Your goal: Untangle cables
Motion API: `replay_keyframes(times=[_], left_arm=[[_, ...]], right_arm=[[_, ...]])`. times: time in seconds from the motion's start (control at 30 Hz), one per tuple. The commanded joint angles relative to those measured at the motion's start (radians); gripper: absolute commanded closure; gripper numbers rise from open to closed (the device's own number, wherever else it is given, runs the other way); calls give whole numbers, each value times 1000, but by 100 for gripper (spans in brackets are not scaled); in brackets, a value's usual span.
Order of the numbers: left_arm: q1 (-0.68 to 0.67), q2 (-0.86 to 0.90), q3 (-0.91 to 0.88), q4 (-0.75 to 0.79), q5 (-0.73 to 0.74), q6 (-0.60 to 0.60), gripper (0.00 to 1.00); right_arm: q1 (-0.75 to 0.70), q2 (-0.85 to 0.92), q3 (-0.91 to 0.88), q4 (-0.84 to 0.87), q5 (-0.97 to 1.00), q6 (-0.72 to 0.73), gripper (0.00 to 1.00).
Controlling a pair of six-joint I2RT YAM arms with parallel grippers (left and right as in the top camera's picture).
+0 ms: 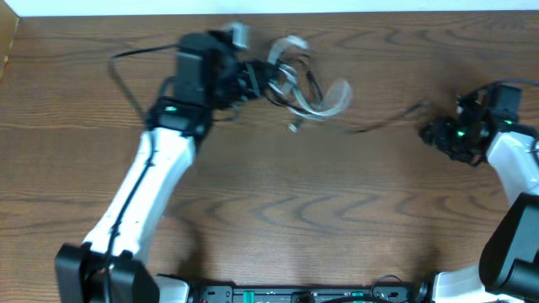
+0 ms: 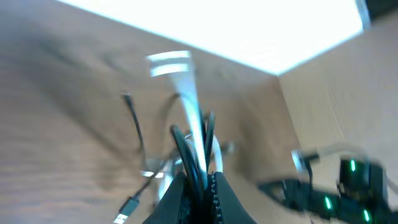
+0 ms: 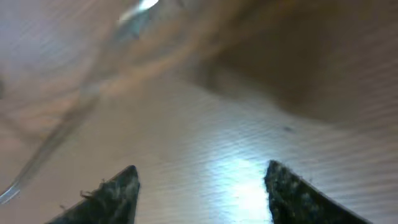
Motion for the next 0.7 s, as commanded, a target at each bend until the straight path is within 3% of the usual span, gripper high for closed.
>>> replay_keyframes(times=[0.0,0.23,0.4,0.67], left_arm=[[15,-42,33,-6,-21,6,92],[-33,-40,33,-32,-3,6,93],[-83,-40,32,-27,-11,-10,93],[-111,-39,33,-29,-100,-217,93]], right_arm=[[3,2,76,-37,-204,-227,30],[85,-15,182,23,-591,-269,26],[188,-15,187,127,-613,-148,26],[378,-15,187,266,-609,-11,28]])
